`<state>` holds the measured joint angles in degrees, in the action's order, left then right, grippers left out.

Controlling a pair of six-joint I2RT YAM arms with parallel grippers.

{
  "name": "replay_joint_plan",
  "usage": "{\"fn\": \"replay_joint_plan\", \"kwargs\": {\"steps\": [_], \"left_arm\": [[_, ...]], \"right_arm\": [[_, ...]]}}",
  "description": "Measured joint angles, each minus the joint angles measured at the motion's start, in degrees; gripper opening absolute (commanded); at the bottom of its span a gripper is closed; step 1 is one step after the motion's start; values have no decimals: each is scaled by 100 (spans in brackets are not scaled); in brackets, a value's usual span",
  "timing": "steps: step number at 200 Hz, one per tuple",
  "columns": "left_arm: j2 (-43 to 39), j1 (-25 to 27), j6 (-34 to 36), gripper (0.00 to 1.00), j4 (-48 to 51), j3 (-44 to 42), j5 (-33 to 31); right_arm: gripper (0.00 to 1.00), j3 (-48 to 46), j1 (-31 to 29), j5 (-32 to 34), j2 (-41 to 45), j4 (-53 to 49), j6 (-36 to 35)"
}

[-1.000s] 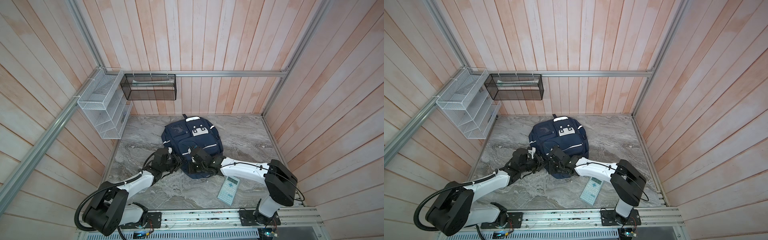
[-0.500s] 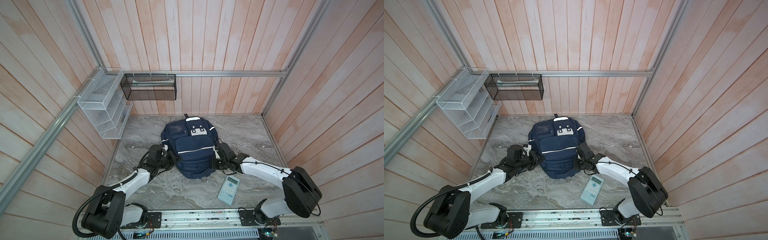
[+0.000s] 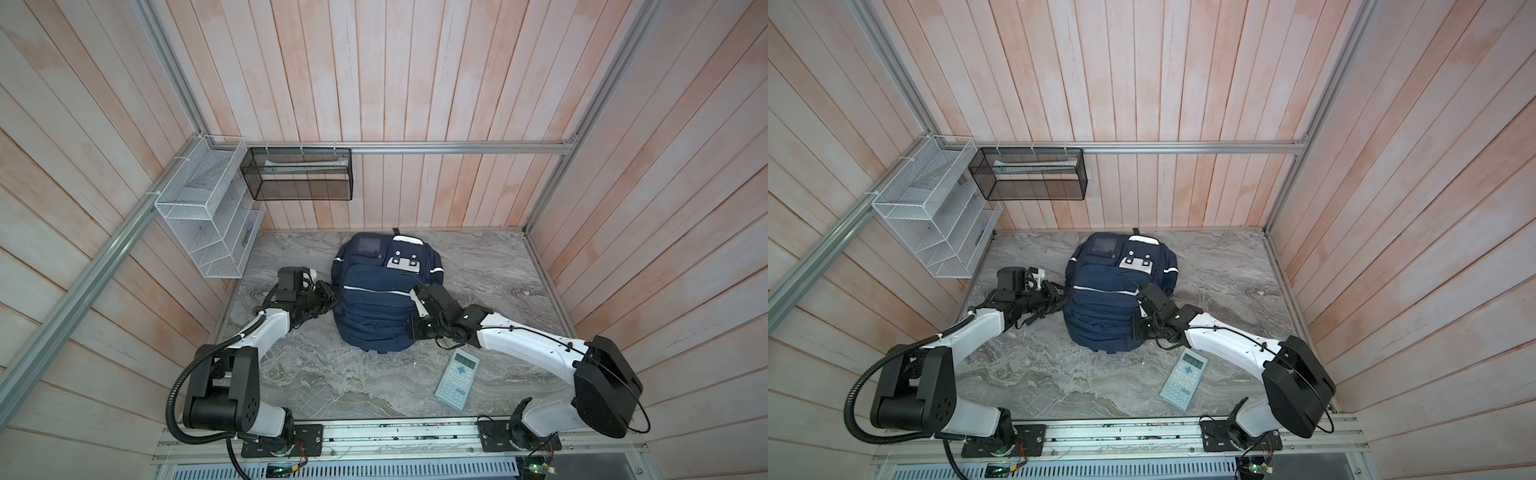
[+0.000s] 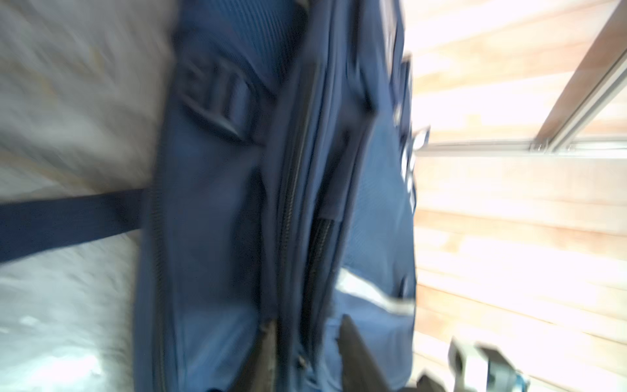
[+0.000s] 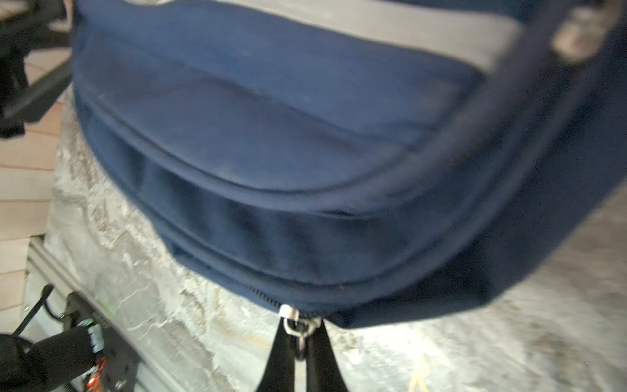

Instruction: Pack the student bag

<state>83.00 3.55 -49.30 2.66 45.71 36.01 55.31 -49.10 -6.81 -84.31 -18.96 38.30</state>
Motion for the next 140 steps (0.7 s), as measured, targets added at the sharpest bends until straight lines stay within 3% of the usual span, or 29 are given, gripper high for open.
{"fn": "replay_joint_plan", "kwargs": {"steps": [33,55,76,104,113,124,140], "left_arm": [[-1213,61,-70,53,26,-579,-332],[-1928,800,-522,57,-190,-1346,-450],[-1926,1561,-1086,63,-555,-1904,-527],[-1504,1794,-1366,63,-804,-1836,-804],[-1327,1810,-1375,55,-855,-1685,-870],[-1093,1825,-1403,28,-876,-1517,-911],[-807,1827,-1370,4,-890,-1386,-920]], "right_arm": [[0,831,-564,-74,-890,66,225],[0,1139,-660,-127,-1272,269,223],[0,1178,-748,-131,-1335,337,201],[0,1182,-946,-48,-1351,409,142],[0,1182,-999,-52,-1357,444,111],[0,1182,-1040,-44,-1357,479,101],[0,1178,-1040,4,-1357,490,72]]}}
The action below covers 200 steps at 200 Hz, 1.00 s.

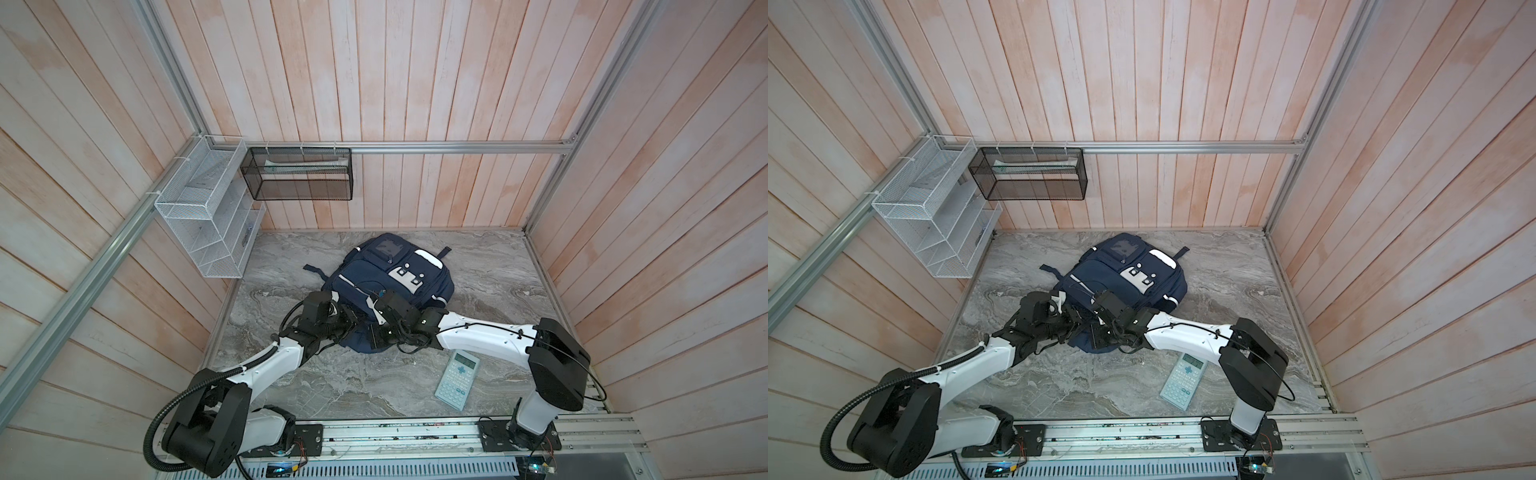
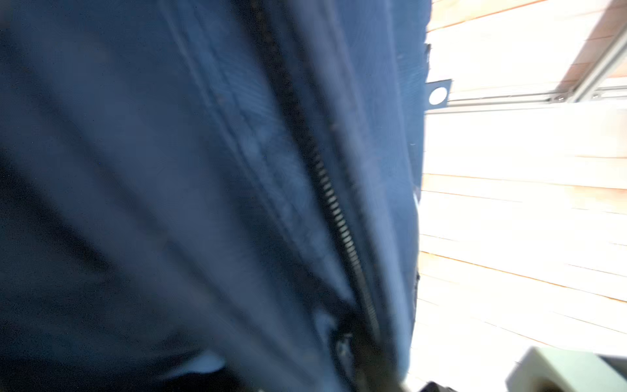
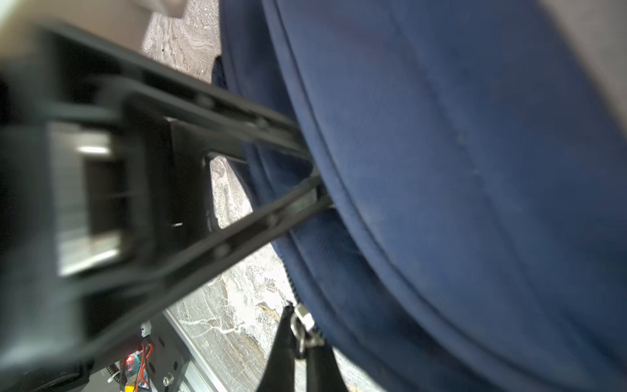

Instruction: Pack the student bag

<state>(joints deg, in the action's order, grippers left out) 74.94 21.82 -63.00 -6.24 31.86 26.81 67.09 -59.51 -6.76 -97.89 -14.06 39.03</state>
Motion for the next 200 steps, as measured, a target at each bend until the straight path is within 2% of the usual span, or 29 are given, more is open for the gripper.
{"fn": "replay_joint_plan", "kwargs": {"steps": [4,28,53,78,106,142,169,177,194,200], "left_arm": [[31,2,-4,0,-7,7,4],[17,28,52,0,68,28,11],[-223,-94,170,0,282,28,138],[-660,-579,382,0,763,26,446],[-815,-752,647,0,1034,26,870],[-568,-988,986,0,1073,122,1303],[-7,-1130,1381,3,1342,610,1545],[203,-1158,1506,3,1419,809,1628],[529,-1189,1725,6,1541,1147,1694],[605,-1237,1794,9,1598,1233,1657]], "right_arm": [[0,-11,13,9,0,-2,-7],[0,-212,133,-2,39,-26,-59],[0,-778,525,-166,444,101,-225],[0,-1346,1473,-63,964,-57,-490],[0,-1611,2288,-356,1237,-63,-809],[0,-1696,2417,-730,1451,-160,-1010],[0,-1810,2245,-553,1847,-299,-964],[10,-1860,2170,-446,2002,-365,-946],[39,-1930,2120,-105,2282,-579,-933],[45,-1941,2157,74,2365,-719,-935]]}}
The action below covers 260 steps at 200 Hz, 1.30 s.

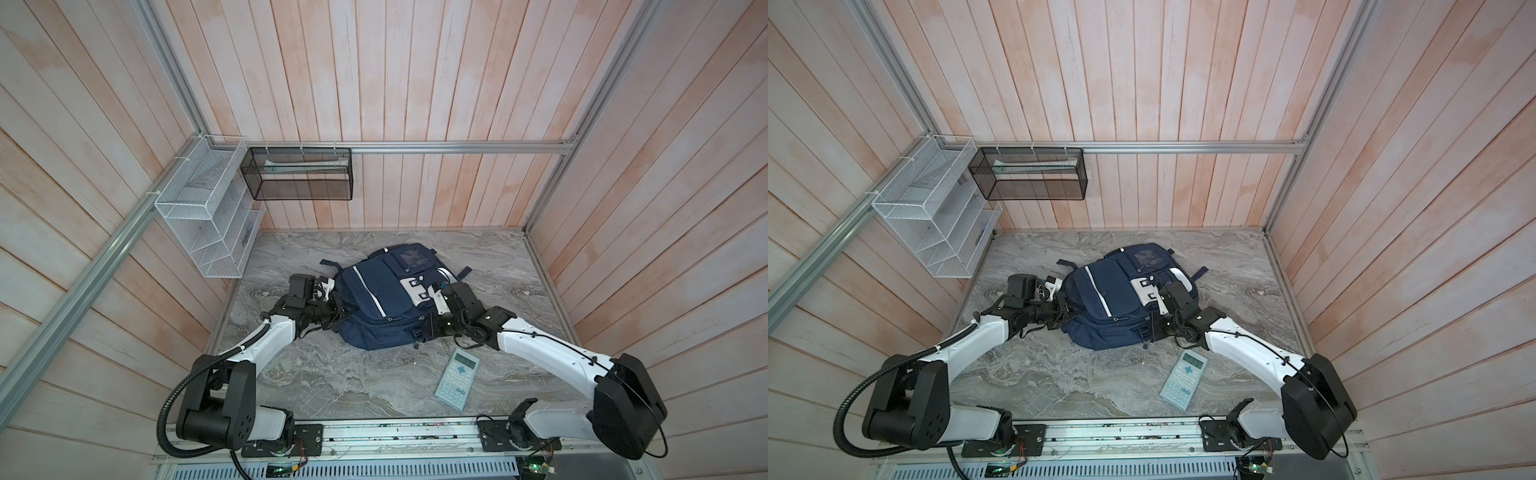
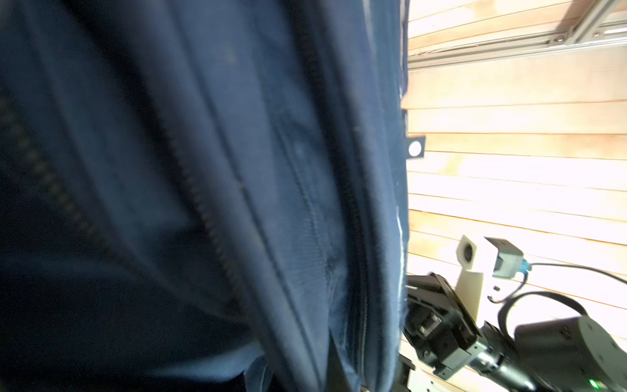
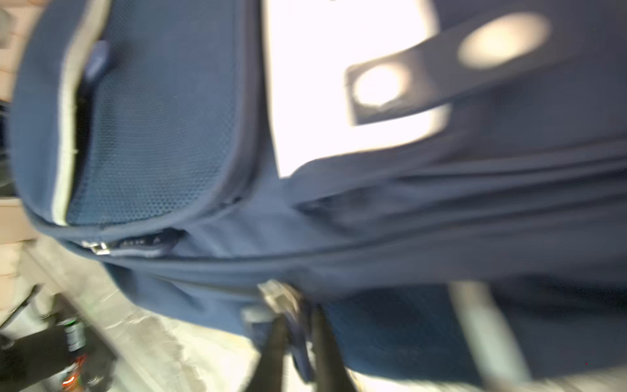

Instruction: Pack the student bag

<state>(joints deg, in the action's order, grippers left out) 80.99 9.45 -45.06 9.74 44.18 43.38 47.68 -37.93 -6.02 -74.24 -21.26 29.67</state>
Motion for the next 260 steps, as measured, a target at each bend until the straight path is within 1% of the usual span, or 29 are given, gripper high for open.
{"fn": "replay_joint_plan", "kwargs": {"steps": [13,32,54,69,76,86,93,103,121,133,141,157,174,201,215,231,260], "left_arm": [[61,-125,98,10,85,90,-101],[61,-254,203,11,186,170,-315],[61,-337,256,21,227,262,-505],[61,-382,297,30,236,315,-590],[61,-407,321,36,238,343,-621],[59,-442,339,44,245,385,-651],[50,-463,361,48,267,409,-688],[-4,-496,426,50,317,433,-767],[-245,-516,479,53,461,439,-901],[-577,-457,518,58,616,442,-1091],[-844,-391,533,60,732,442,-1202],[-1364,-225,546,59,872,439,-1329],[-1790,-48,487,56,866,365,-1342],[-1976,151,350,51,874,87,-1342],[-1958,175,284,48,872,-57,-1338],[-1947,192,186,47,831,-210,-1316],[-1858,317,83,47,730,-278,-1309]], "right_arm": [[52,17,103,367,103,-221,-15],[54,125,142,737,107,-433,-50],[56,396,136,988,85,-546,-240],[56,592,87,1156,85,-459,-505],[55,671,46,1231,85,-372,-658],[51,763,9,1255,85,-181,-990],[49,798,-11,1209,85,0,-1268],[48,800,-17,1051,79,310,-1749],[48,841,-37,695,-63,717,-2568],[50,951,-105,448,-286,909,-3150],[52,1032,-177,350,-442,1005,-3488],[54,1141,-426,286,-708,1150,-4205],[54,1150,-815,323,-929,1272,-5045],[51,1152,-1228,535,-1281,1379,-5982],[50,1152,-1244,697,-1434,1440,-6310],[46,1152,-1226,863,-1565,1569,-6592],[46,1152,-1224,938,-1799,1838,-6924]]}}
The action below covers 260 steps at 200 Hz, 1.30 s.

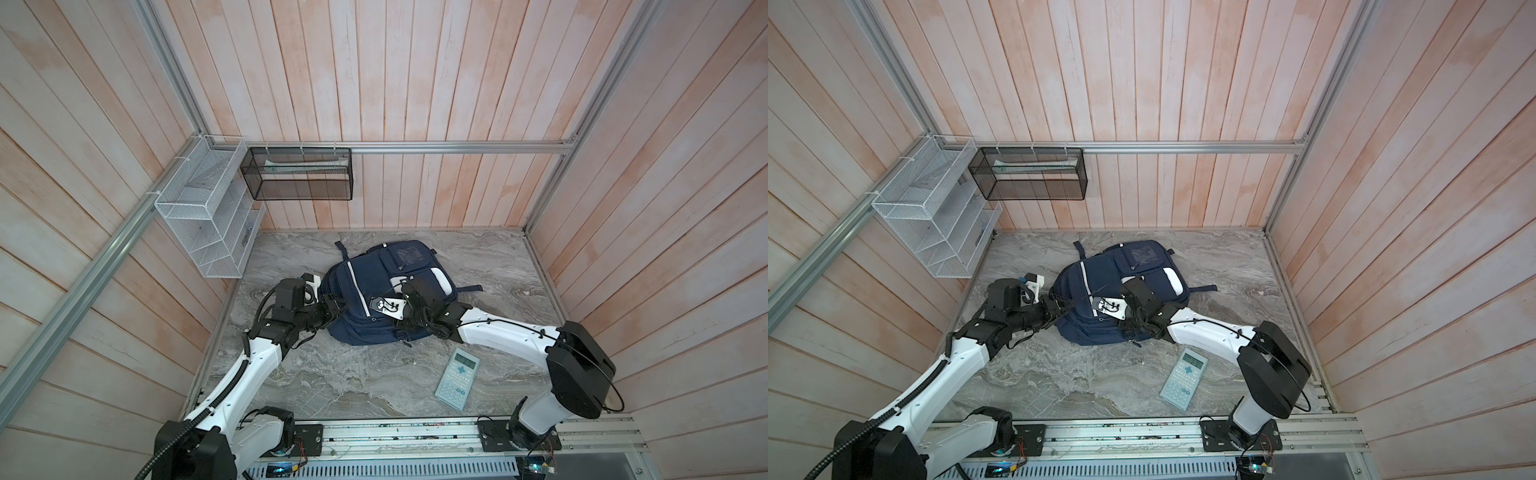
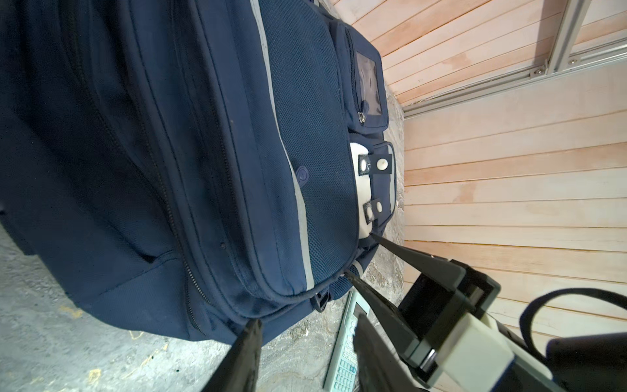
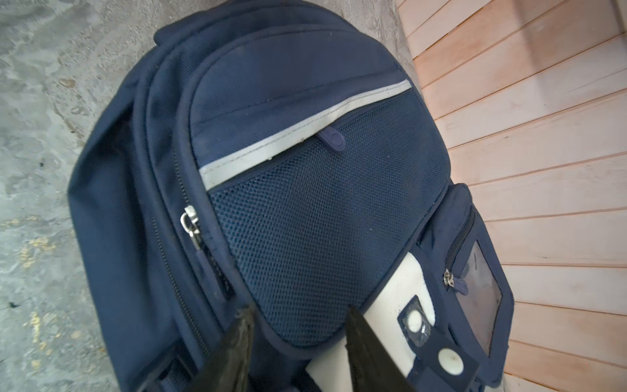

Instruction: Pack the student bag

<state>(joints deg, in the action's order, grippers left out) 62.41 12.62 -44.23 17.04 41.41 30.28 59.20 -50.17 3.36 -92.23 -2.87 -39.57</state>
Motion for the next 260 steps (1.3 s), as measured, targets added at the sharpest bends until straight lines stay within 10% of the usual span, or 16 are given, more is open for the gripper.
{"fn": "replay_joint_plan", "kwargs": {"steps": [79,91,108,178,217,260], "left_arm": [[81,166,-256,46,-466,-234,101],[81,188,-289,41,-487,-280,101],[92,236,-306,37,-505,-306,90],[199,1867,186,36,-708,-199,-1788],[459,2216,313,47,-1043,-251,-2638],[866,2312,409,33,-1196,-136,-3097]], "right_arm": [[53,0,-4,-81,-229,212,-348],[42,0,-2,-87,-258,258,-409],[0,44,9,-245,-431,278,-461],[0,870,164,-1292,-520,-280,466],[0,960,164,-1617,-505,-516,841],[0,964,227,-1784,-520,-479,1259]]}}
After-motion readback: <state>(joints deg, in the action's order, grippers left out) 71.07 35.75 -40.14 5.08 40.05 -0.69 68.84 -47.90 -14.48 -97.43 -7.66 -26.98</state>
